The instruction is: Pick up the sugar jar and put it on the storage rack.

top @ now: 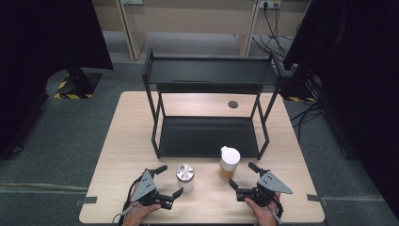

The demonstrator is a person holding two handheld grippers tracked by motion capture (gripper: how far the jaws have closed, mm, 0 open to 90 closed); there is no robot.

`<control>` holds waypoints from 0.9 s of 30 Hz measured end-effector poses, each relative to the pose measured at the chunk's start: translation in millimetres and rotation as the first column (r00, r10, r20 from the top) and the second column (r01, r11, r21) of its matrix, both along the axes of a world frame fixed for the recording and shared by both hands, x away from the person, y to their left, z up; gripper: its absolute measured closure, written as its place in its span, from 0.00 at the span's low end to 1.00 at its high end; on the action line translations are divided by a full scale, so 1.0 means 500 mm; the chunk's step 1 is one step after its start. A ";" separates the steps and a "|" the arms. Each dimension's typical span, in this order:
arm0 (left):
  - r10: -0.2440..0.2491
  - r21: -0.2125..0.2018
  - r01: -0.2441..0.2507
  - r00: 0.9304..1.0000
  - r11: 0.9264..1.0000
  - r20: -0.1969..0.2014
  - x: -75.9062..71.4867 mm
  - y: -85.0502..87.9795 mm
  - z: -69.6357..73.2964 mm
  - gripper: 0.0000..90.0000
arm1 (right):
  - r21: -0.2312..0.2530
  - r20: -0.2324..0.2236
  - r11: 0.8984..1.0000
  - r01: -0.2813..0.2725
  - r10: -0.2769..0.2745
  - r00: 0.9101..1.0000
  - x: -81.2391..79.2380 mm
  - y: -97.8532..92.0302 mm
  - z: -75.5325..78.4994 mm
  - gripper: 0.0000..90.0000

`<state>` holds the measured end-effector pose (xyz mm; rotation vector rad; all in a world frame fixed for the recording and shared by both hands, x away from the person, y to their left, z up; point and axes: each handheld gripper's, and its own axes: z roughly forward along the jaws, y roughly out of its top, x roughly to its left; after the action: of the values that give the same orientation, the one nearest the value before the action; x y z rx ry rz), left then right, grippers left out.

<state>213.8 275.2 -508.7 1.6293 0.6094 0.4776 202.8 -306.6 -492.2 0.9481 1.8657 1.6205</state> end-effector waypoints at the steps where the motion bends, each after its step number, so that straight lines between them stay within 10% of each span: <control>1: -0.001 -0.003 0.001 1.000 1.000 -0.002 0.000 0.000 -0.001 0.00 | 0.006 -0.001 1.000 0.002 -0.002 1.000 0.000 -0.001 -0.001 0.01; 27: 0.001 0.004 -0.001 1.000 1.000 0.010 -0.005 -0.006 -0.002 0.00 | 0.027 -0.011 1.000 0.002 -0.001 1.000 0.002 -0.003 -0.005 0.01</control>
<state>211.3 272.0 -509.5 1.6299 0.6021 0.4878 203.7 -308.2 -494.7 0.9715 1.8544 1.6466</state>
